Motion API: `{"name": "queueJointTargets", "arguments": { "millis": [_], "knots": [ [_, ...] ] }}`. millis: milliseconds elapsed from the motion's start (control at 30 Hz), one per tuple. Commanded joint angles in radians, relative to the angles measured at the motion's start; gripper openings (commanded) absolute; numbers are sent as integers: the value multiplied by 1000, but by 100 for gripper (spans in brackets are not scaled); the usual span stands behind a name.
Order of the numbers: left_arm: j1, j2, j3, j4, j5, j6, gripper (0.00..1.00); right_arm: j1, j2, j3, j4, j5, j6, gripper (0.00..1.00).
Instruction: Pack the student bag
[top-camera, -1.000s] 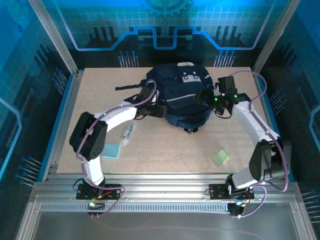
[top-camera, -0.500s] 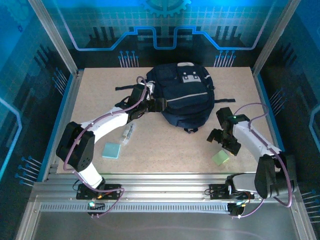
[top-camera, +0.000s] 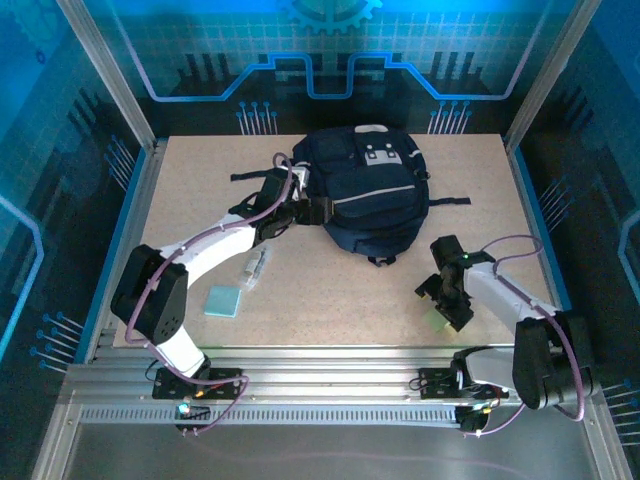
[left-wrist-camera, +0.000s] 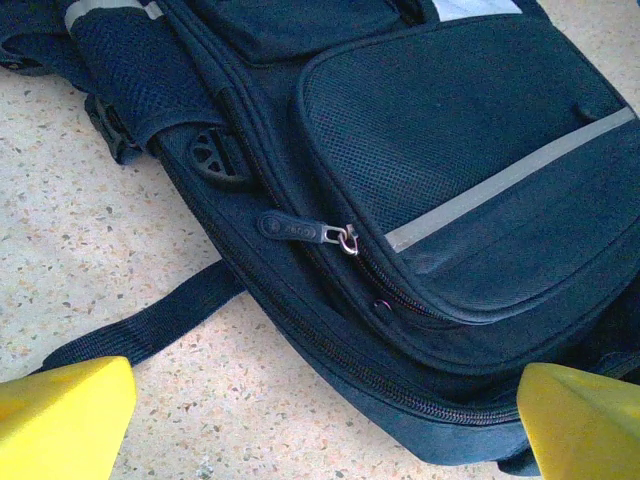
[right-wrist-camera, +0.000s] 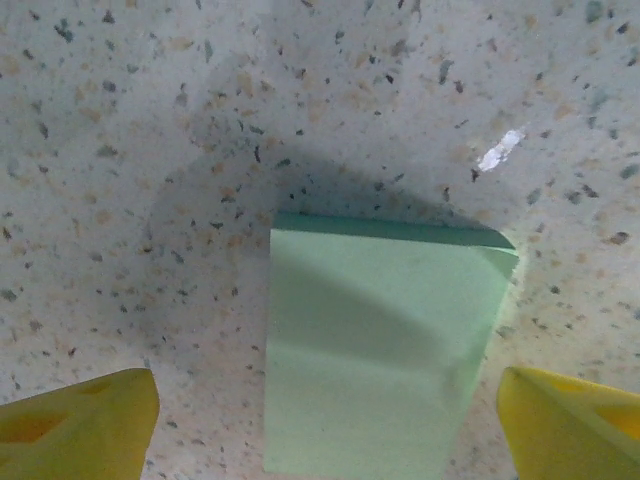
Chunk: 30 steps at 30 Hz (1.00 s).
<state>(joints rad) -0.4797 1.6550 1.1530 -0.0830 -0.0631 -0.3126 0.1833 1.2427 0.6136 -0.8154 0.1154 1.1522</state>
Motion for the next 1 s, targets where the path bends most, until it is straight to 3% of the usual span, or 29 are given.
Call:
{"name": "queueJointTargets", "arguments": {
  "millis": [0, 233, 433, 567, 667, 800, 967],
  "knots": [
    [8, -44, 0, -14, 9, 5, 99, 21, 0, -22, 45, 3, 69, 87],
    [7, -62, -6, -9, 15, 1, 99, 42, 29, -22, 36, 47, 58, 85],
    [7, -36, 71, -61, 56, 35, 98, 73, -17, -54, 15, 88, 81, 75],
    [7, -10, 127, -94, 77, 56, 97, 87, -6, -45, 2, 115, 73, 54],
    [6, -3, 134, -83, 86, 52, 97, 97, -5, -41, 12, 118, 62, 45],
    [-5, 28, 175, -109, 85, 129, 97, 96, -30, -14, 7, 114, 14, 47],
    [-39, 122, 275, -170, 107, 347, 94, 58, -31, 143, -38, 138, -167, 50]
  ]
}}
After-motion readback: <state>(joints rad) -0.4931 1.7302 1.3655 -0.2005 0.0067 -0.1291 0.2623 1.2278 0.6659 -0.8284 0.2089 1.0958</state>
